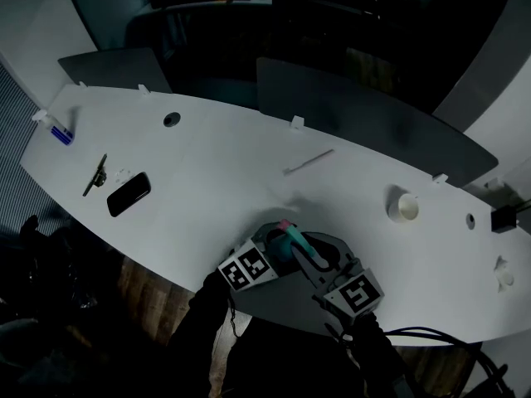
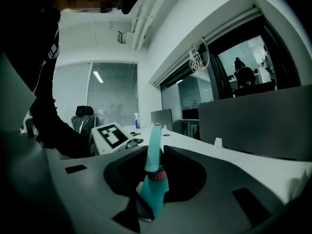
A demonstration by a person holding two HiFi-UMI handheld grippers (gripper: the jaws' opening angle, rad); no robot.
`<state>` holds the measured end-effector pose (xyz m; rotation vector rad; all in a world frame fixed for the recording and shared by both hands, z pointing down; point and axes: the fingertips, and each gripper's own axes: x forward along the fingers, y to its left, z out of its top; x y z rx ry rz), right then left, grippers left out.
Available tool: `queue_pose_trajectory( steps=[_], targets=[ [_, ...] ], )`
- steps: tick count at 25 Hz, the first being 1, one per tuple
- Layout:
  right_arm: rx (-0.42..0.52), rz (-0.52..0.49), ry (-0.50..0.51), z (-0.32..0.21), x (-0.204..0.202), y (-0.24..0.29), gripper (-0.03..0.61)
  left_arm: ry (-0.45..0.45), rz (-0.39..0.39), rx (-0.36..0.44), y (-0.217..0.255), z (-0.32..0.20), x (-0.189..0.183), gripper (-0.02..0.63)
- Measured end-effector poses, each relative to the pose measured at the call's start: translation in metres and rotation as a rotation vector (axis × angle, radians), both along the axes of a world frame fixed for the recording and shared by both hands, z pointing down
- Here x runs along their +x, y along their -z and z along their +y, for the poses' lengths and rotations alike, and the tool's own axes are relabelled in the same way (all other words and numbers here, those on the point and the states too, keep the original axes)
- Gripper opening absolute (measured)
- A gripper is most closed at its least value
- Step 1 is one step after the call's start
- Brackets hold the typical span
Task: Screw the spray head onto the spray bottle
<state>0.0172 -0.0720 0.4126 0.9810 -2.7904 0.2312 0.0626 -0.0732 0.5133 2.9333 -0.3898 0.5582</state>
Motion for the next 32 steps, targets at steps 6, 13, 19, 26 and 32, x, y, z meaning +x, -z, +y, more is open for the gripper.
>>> queue_pose_trajectory(
  steps=[6, 13, 19, 26, 32],
  targets=[
    [-0.002, -0.026, -0.014, -0.002, -0.001, 0.0, 0.094, -0.05, -0.012, -0.049, 0.007, -0.001, 0.0, 0.373],
    [0.039, 0.009, -0.033, 0.0, -0.007, -0.001, 0.094, 0.851, 0.11, 0.084, 0.014, -0.019, -0.028, 0.371],
    [0.01, 0.018, 0.002, 0.001, -0.009, -0.003, 0.094, 0.562, 0.109, 0.147, 0.019, -0.018, -0.025, 0.455],
    [-0.022, 0.018, 0.061, -0.001, -0.011, -0.002, 0.094, 0.001, -0.078, -0.015, -0.002, -0.003, -0.001, 0.382],
    [0.017, 0.002, -0.004, 0.001, -0.008, -0.001, 0.094, 0.657, 0.042, 0.082, 0.009, -0.021, -0.019, 0.38]
  ],
)
